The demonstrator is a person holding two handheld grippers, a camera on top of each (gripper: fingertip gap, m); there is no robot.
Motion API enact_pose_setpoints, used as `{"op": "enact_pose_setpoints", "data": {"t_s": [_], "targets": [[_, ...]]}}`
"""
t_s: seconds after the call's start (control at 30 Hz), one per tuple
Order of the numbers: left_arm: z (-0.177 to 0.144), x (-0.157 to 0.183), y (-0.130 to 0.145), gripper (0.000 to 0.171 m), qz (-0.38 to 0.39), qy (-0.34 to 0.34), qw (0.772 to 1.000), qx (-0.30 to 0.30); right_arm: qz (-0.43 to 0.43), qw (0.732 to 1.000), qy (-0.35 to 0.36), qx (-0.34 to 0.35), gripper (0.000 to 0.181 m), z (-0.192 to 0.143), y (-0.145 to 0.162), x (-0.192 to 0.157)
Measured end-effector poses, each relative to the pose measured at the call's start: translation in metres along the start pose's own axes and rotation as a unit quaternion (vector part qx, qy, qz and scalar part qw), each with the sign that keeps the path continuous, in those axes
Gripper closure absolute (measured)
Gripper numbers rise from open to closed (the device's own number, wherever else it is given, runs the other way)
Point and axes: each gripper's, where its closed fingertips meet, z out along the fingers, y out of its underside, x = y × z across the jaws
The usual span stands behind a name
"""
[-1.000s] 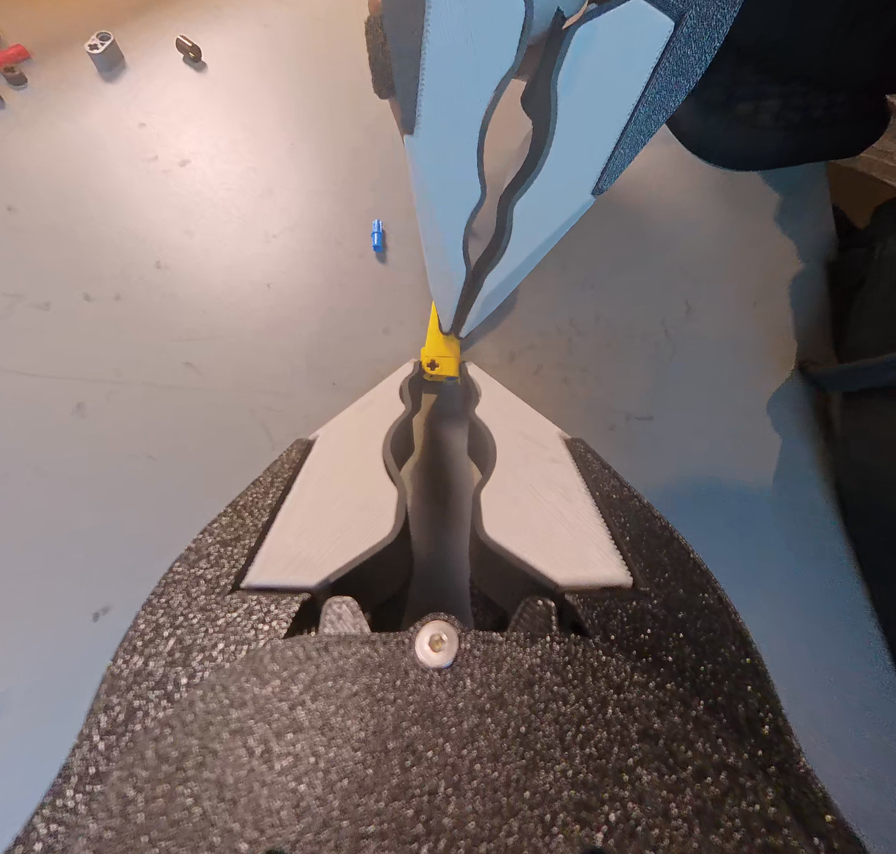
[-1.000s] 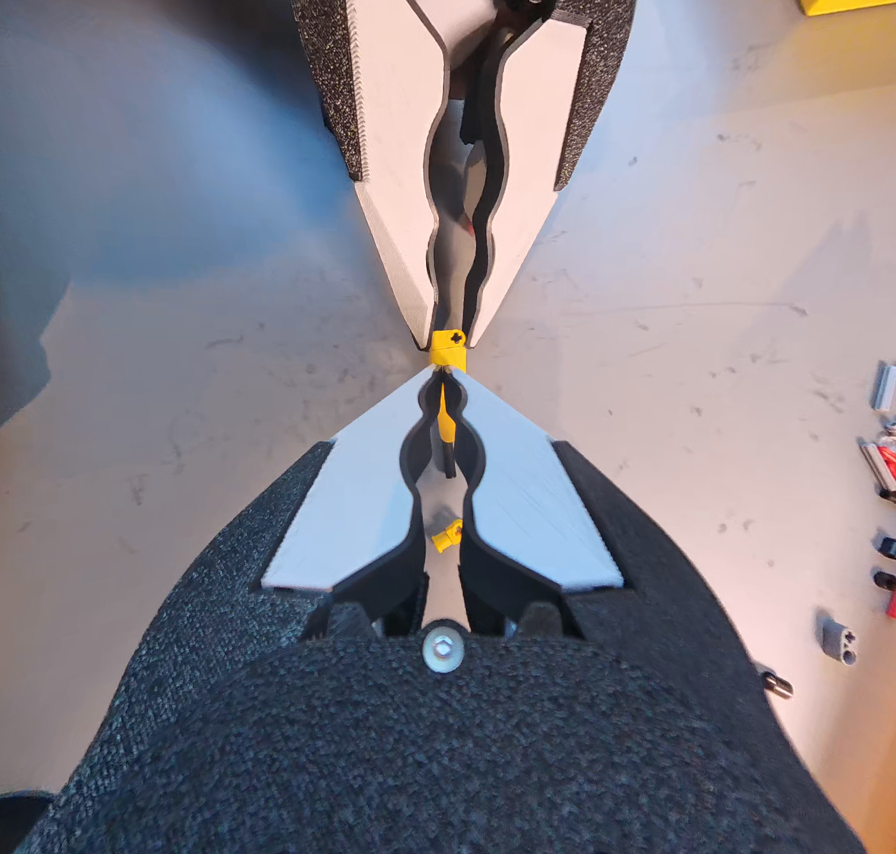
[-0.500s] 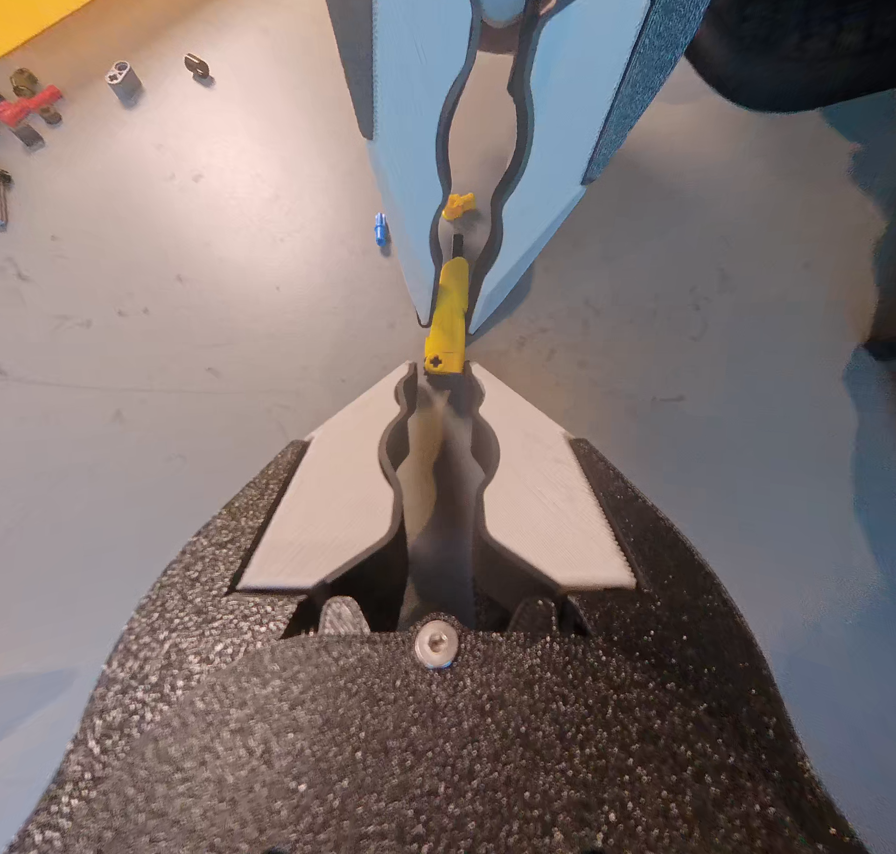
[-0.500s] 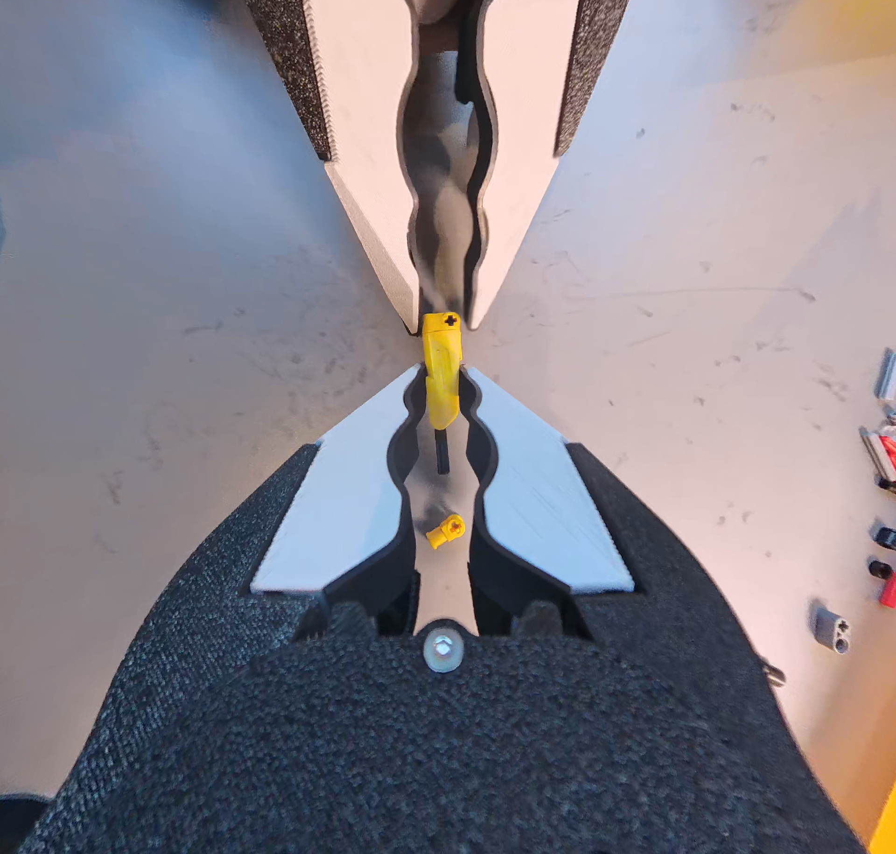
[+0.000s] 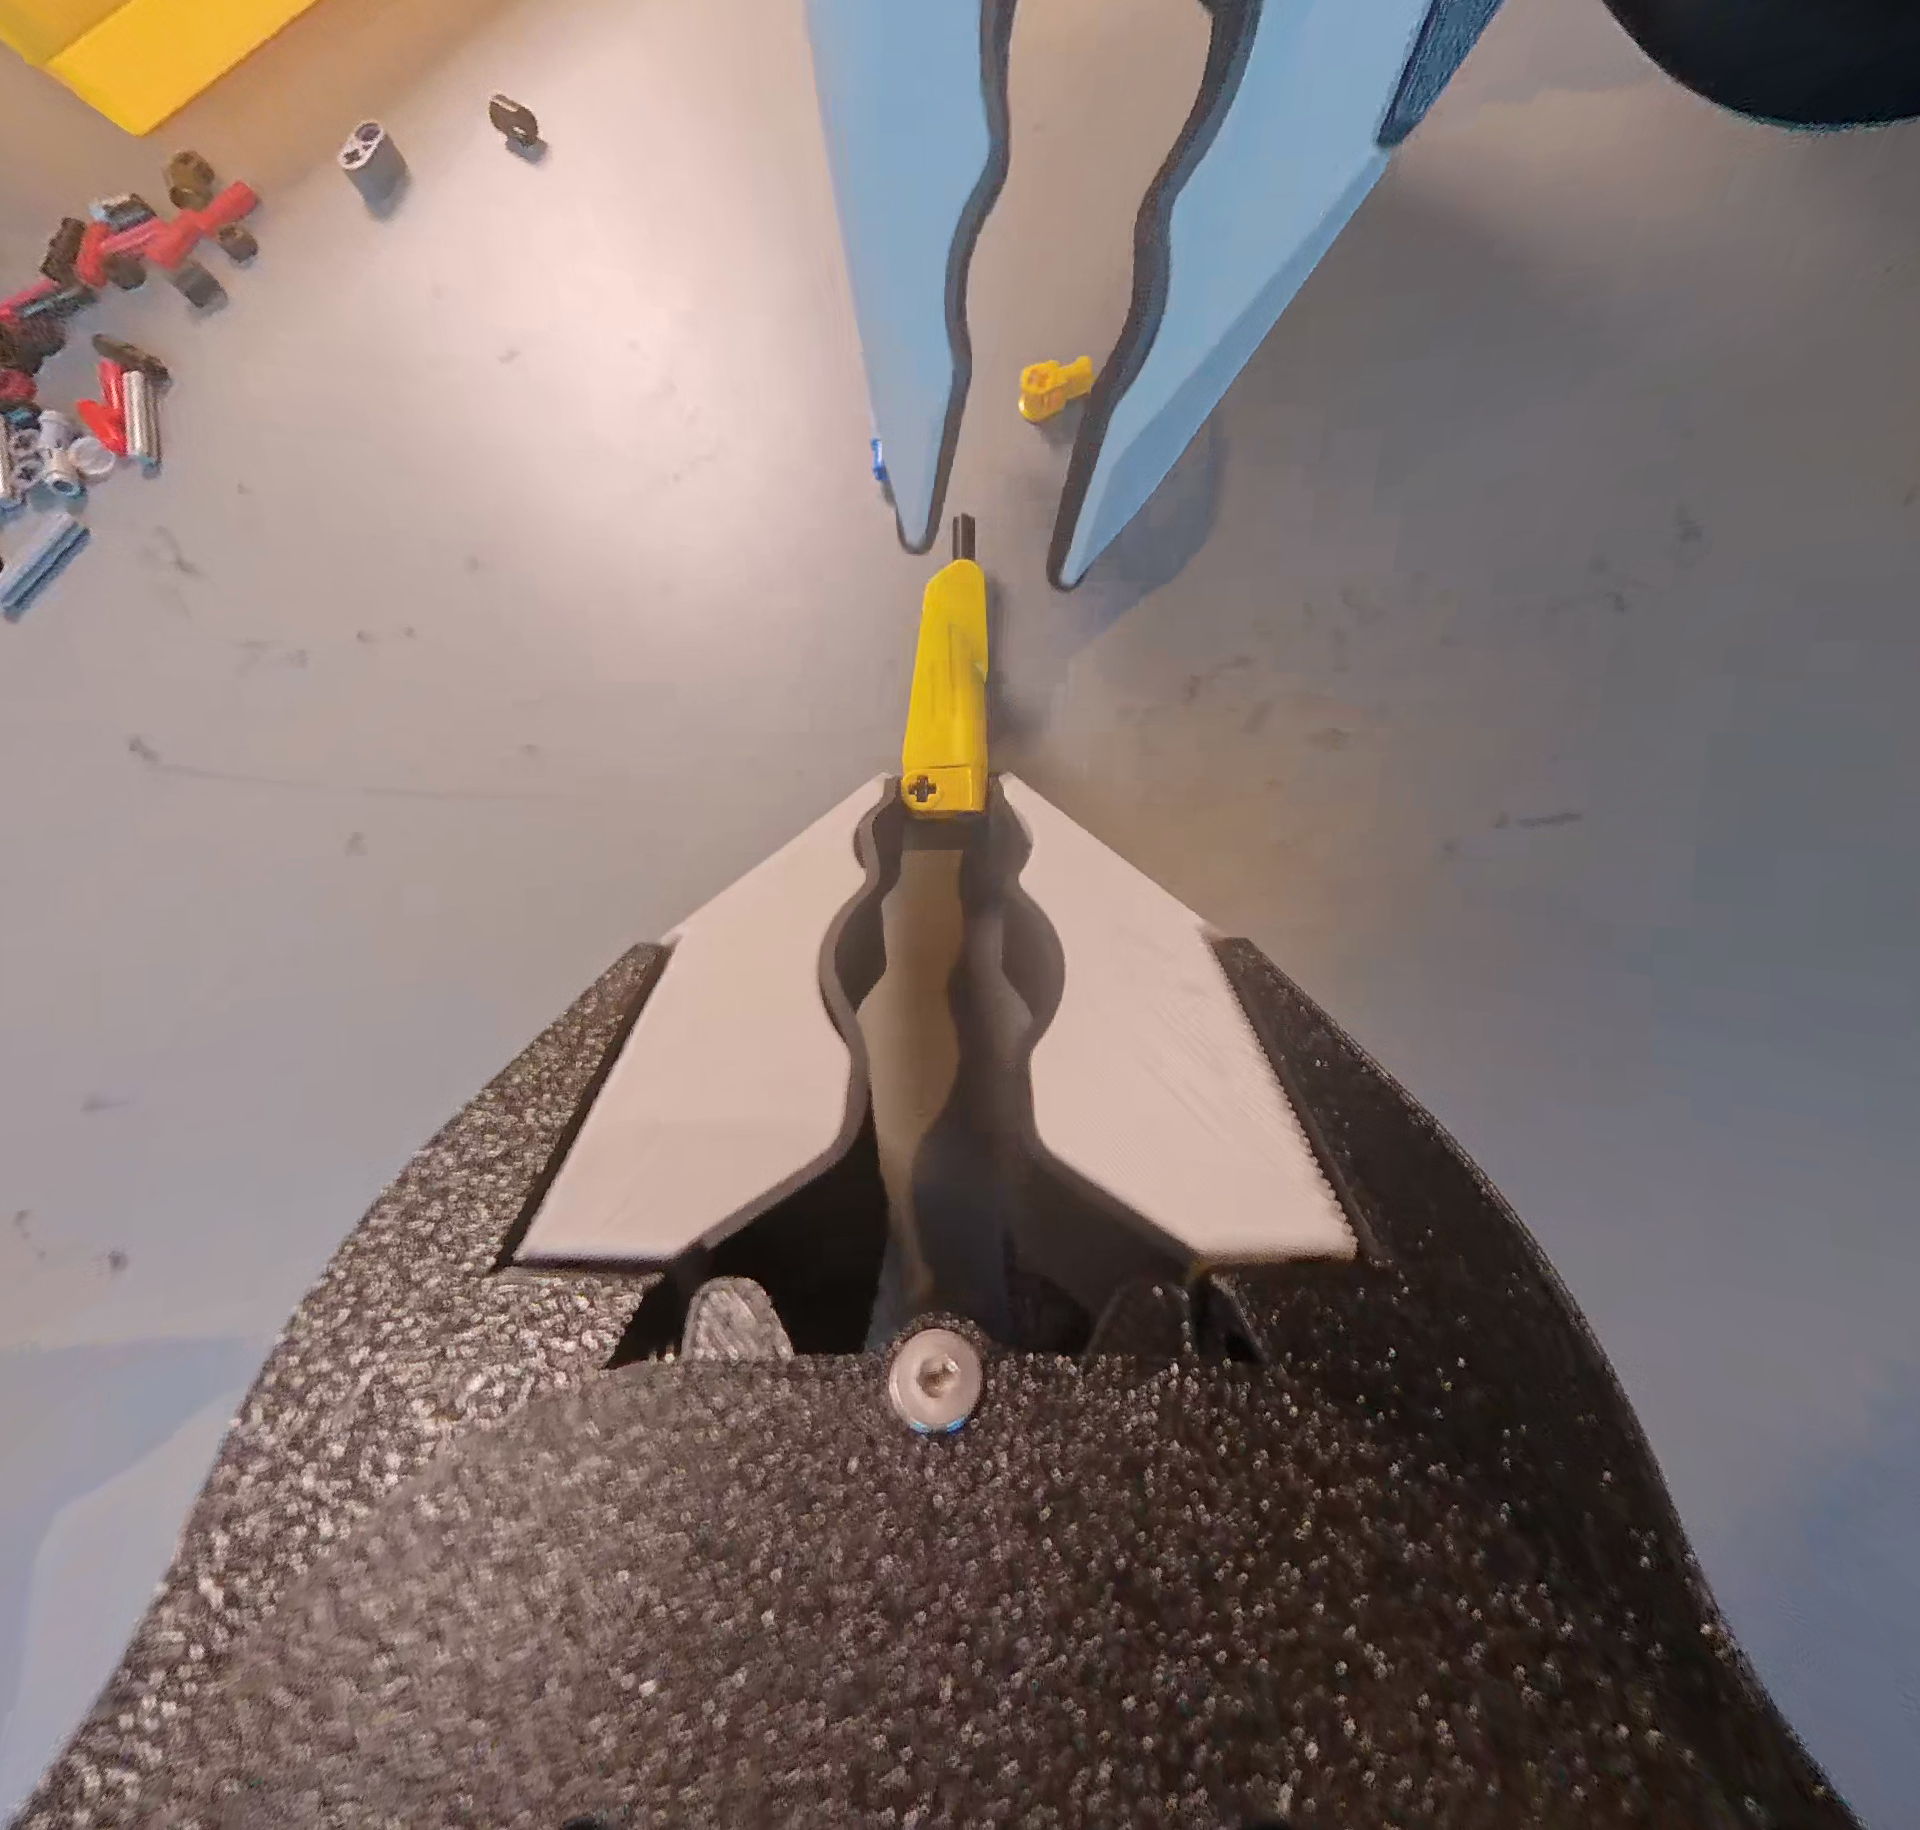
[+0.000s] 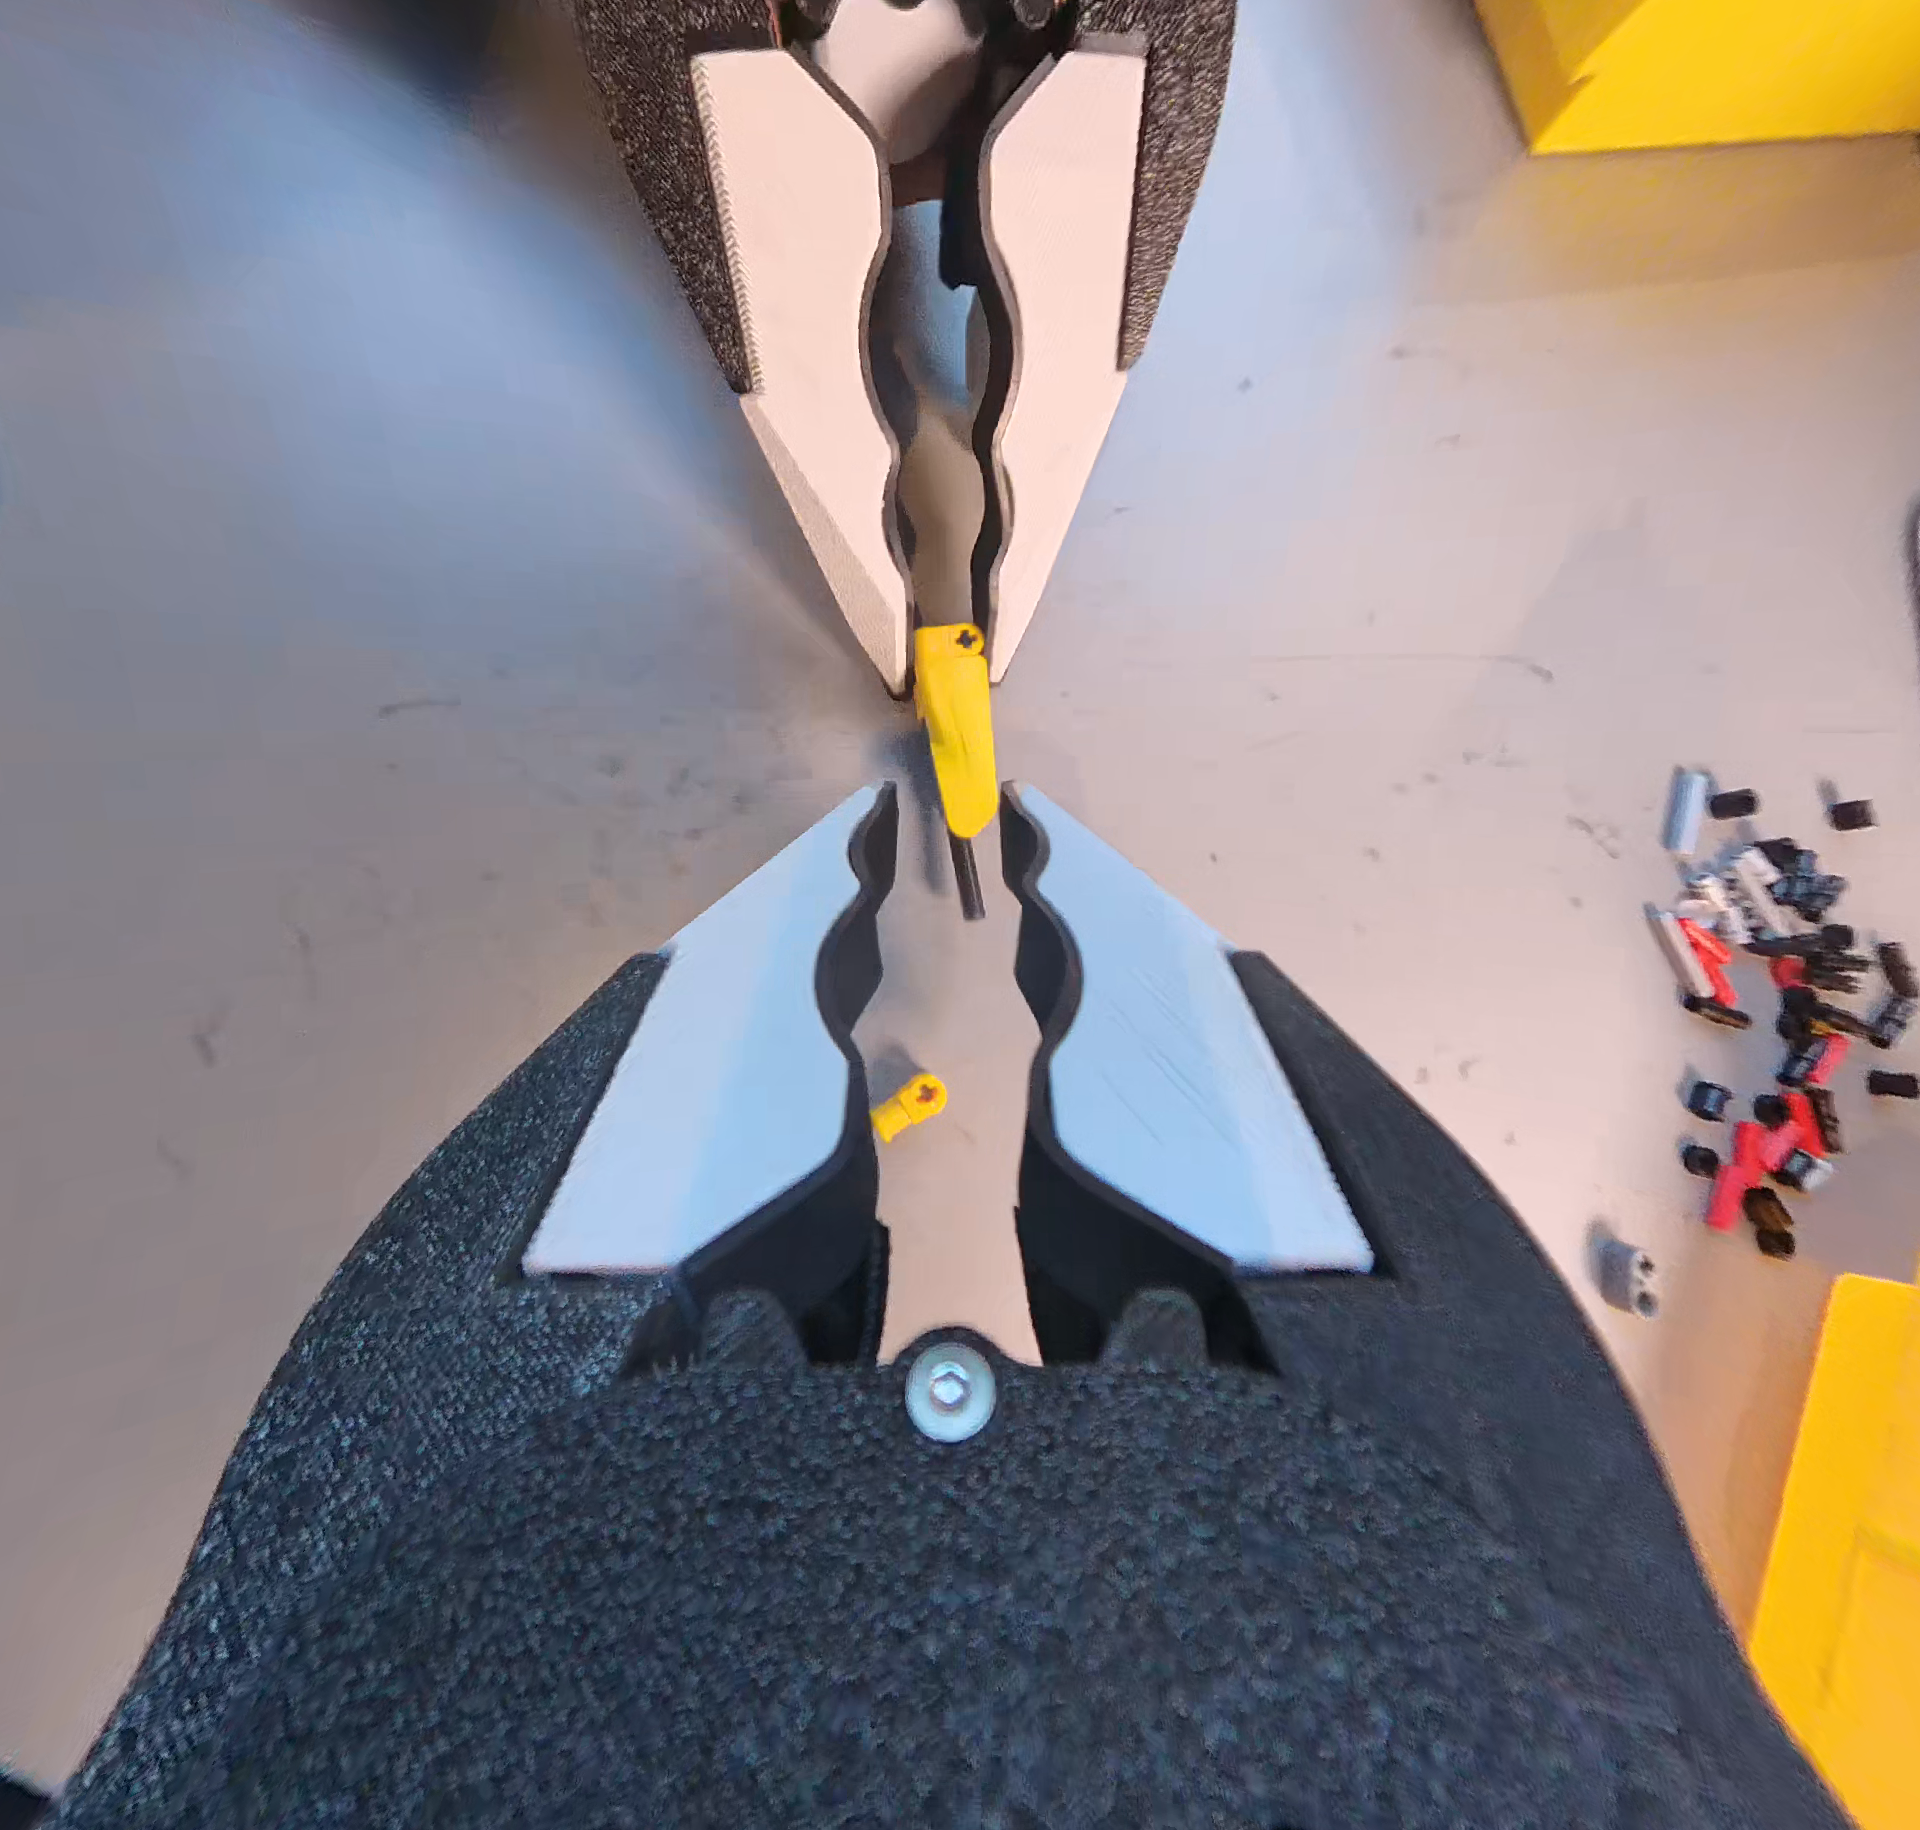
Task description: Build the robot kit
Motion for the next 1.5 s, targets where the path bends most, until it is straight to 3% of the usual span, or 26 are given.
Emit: {"op": "enact_pose_setpoints", "data": {"t_s": [0.2, 0.5, 0.67, 0.97, 1.07, 1.2, 1.37, 1.5], "targets": [[-0.006, -0.012, 0.004, 0.157, -0.009, -0.022, 1.000, 0.003, 0.004, 1.000, 0.023, 0.008, 0.160, -0.010, 0.008, 0.012], [-0.015, -0.034, 0.010, 0.156, -0.040, -0.060, 0.997, 0.006, 0.063, 0.997, -0.005, -0.040, 0.159, -0.032, 0.058, 0.022], [-0.021, -0.041, 0.013, 0.156, -0.057, -0.063, 0.996, 0.013, 0.084, 0.993, -0.076, -0.047, 0.158, -0.035, 0.061, -0.002], [-0.015, -0.023, 0.015, 0.156, -0.031, -0.028, 0.999, 0.001, 0.069, 0.992, -0.086, -0.058, 0.166, -0.021, 0.059, -0.010], [-0.013, -0.014, 0.013, 0.156, -0.015, -0.013, 1.000, 0.002, 0.058, 0.994, -0.083, -0.035, 0.166, -0.021, 0.047, -0.011], [-0.015, -0.012, 0.007, 0.142, -0.013, -0.010, 1.000, 0.017, 0.034, 0.997, -0.069, 0.010, 0.166, -0.021, 0.024, -0.010], [-0.032, -0.011, -0.022, 0.137, -0.025, -0.004, 0.993, 0.112, 0.016, 0.994, -0.065, 0.089, 0.166, -0.019, -0.008, -0.014], [-0.045, 0.005, -0.045, 0.137, 0.027, -0.005, 0.984, 0.178, 0.058, 0.980, -0.102, 0.160, 0.166, -0.023, -0.030, -0.019]]}}
